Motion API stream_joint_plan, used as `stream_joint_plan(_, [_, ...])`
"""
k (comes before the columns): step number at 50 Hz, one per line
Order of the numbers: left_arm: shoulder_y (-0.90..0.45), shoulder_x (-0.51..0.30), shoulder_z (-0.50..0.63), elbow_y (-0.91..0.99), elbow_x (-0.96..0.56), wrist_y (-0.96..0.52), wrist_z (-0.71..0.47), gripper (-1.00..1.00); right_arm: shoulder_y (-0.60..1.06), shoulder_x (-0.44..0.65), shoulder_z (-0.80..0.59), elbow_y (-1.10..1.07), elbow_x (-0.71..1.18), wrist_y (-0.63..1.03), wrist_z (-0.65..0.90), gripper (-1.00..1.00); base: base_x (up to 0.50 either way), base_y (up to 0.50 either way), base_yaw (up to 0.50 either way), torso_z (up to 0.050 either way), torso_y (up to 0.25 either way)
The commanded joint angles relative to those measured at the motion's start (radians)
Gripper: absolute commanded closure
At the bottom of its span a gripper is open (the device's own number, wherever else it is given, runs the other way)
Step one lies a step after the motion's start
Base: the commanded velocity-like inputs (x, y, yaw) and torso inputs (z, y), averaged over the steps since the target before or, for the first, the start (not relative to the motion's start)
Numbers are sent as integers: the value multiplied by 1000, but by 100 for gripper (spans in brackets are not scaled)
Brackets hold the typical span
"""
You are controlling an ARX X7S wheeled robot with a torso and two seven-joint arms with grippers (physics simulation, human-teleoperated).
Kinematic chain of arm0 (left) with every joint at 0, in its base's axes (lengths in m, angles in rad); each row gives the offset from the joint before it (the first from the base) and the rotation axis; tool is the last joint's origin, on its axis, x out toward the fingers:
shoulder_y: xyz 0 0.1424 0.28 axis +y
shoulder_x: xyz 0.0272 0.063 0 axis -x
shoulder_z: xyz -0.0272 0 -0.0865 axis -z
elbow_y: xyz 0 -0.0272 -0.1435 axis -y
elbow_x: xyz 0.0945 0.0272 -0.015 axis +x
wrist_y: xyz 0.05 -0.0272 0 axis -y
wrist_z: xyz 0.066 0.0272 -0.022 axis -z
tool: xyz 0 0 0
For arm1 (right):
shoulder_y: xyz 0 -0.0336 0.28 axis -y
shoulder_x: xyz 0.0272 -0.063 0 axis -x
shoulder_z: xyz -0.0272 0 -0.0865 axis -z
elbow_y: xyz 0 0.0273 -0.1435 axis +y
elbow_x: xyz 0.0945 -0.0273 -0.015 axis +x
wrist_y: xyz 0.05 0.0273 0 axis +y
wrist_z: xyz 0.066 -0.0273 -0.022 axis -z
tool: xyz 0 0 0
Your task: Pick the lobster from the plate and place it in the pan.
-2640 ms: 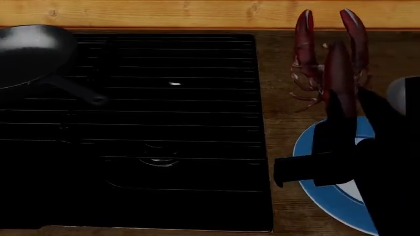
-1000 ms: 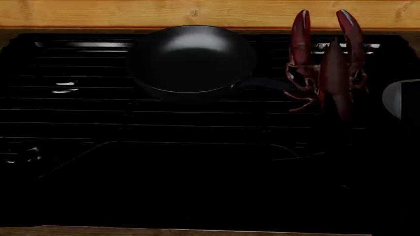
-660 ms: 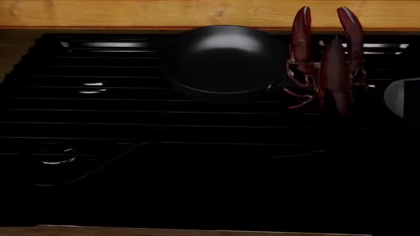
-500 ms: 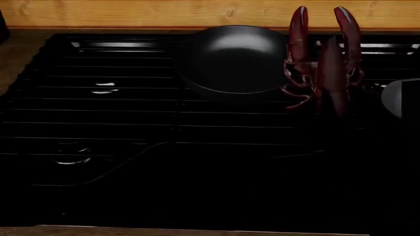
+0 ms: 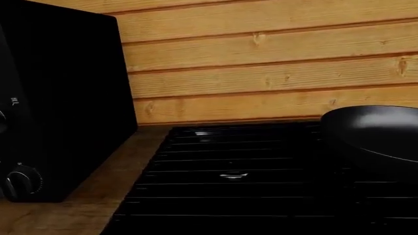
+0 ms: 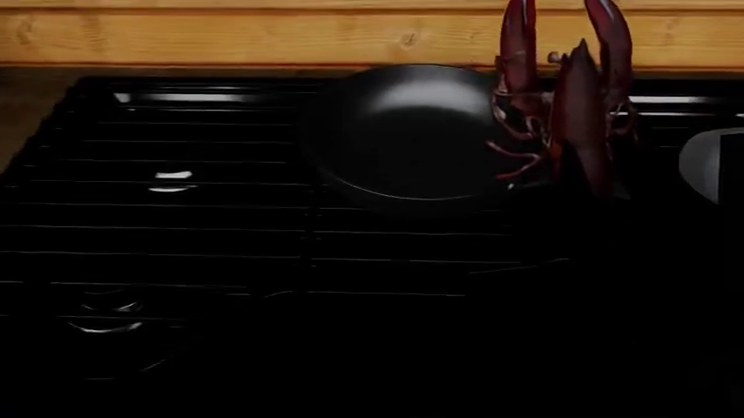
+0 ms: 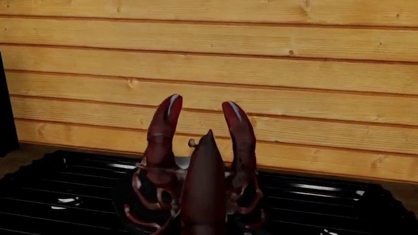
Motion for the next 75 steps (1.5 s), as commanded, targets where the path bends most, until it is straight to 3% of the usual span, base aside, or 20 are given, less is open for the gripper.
stream_joint_plan(1, [9,5,-12,-16,14,66,23,-100,-2,-12,24,-9,-35,10,-28,100,449,0,0,0,0])
stream_joint_plan(18, [13,-11,-28,-11,-3,72,12,-100,16,-28,9,-10,-27,37,-28,100,281,0,0,0,2])
stream_joint_plan(27, [7,-13,-25,-12,-12,69,3,-100,190,-90,-44,86,97,178,-21,100,0,0,0,0,0])
stream_joint_plan(35, [-1,-11,-12,-22,0,70,8,-100,393,-209,-117,322,157,327,-86,100,0,0,0,0,0])
stream_joint_plan(49, [16,-6,8,-30,29,87,26,-100,657,-426,-257,783,125,539,-282,100,0,0,0,0,0])
stream_joint_plan(57, [15,-4,15,-34,34,91,28,-100,816,-568,-426,1070,-69,659,-492,100,0,0,0,0,0])
stream_joint_plan(75, [25,-18,1,-30,15,103,29,-100,980,-855,-740,1582,-447,566,-969,100,0,0,0,0,0])
